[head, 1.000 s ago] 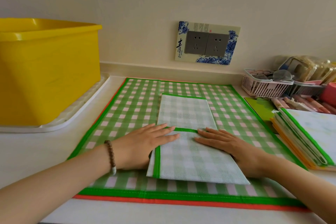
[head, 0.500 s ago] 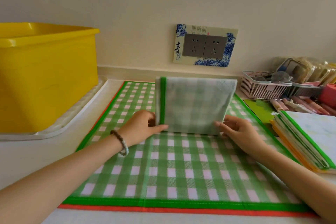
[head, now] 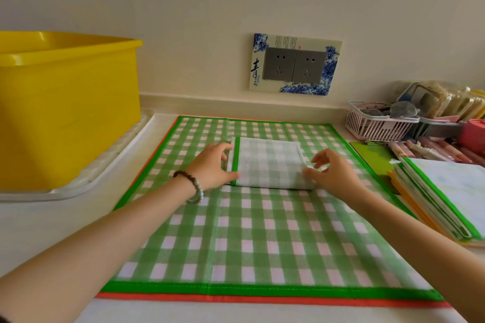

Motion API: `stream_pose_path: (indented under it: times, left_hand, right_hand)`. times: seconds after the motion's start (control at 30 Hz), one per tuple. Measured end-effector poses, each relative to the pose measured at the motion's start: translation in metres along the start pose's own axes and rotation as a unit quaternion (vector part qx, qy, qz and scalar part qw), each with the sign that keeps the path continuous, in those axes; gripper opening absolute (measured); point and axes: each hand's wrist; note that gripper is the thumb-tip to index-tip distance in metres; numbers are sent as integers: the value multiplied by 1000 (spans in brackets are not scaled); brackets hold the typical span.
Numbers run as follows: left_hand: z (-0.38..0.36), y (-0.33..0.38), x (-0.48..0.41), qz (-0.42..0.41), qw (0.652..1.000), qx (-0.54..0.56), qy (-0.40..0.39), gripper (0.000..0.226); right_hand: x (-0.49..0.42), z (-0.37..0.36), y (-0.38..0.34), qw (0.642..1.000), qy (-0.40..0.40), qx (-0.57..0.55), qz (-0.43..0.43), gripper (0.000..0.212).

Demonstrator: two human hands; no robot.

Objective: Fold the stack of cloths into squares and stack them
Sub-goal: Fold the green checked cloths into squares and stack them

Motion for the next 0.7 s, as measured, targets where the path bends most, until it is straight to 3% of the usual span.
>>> stream_pose_path:
  times: [0.13, 0.23, 0.47, 0.7]
  left_hand:
    - [-8, 15, -9, -71, 997, -35, -7, 48]
    - [-24, 20, -19, -65, 990, -120, -44, 49]
    - [-43, 11, -28, -22, 972, -223, -66, 54]
    - [-36, 13, -32, -29, 963, -252, -85, 56]
  right_hand:
    - [-5, -20, -27, 993, 19, 59, 99, 30]
    - [-18, -44, -47, 983, -19, 116, 142, 38]
    - [-35, -87, -44, 953, -163, 227, 118, 51]
    - [-36, -59, -15, 940, -202, 265, 68, 69]
Point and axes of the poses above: each hand's wrist, its own x-axis away from the middle knuckle, its own z-axis out of the back of the hand, y = z × x, and after that the axes turned 8 degrees about z, right-handed
